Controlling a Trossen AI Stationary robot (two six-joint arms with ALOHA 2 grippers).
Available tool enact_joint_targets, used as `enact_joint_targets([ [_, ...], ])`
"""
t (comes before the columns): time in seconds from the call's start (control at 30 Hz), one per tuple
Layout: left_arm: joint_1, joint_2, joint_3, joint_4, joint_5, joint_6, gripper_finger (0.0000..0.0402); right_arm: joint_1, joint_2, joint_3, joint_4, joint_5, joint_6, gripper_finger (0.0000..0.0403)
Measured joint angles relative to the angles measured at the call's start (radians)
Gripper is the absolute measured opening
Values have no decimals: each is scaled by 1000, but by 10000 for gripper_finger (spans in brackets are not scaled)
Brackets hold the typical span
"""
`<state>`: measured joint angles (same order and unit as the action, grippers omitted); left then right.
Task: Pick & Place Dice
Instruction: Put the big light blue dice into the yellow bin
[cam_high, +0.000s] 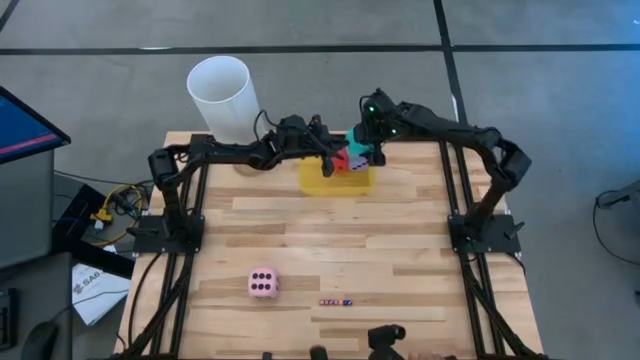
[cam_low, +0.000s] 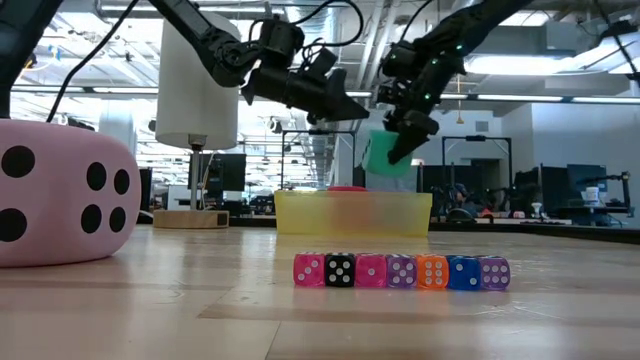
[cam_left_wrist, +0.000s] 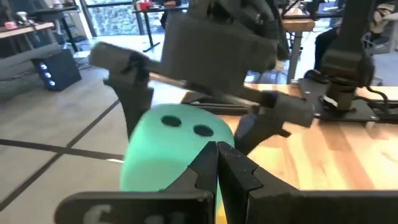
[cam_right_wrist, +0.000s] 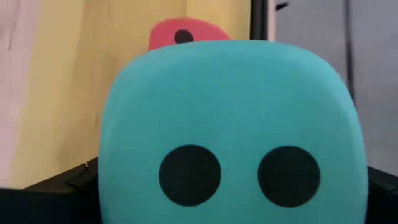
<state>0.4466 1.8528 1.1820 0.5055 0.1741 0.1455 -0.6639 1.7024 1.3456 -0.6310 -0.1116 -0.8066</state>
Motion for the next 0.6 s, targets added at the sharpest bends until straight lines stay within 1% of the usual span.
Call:
enact_joint_targets([
  [0.17,20,9,0,26,0,0,0,-7,89,116,-98,-54,-43,400],
  [0.23,28,21,-1,22,0,-1,0,-7,123,151,-149,-57,-46,400],
  [0.3,34,28,-1,21,0,-4,0,-7,147,178,-158,-56,-42,400],
  [0.4,39,28,-1,13,0,-4,0,-7,154,203,-170,-60,-40,400],
  [0.6,40,28,0,34,1,-4,0,-2,145,203,-144,-59,-30,400],
])
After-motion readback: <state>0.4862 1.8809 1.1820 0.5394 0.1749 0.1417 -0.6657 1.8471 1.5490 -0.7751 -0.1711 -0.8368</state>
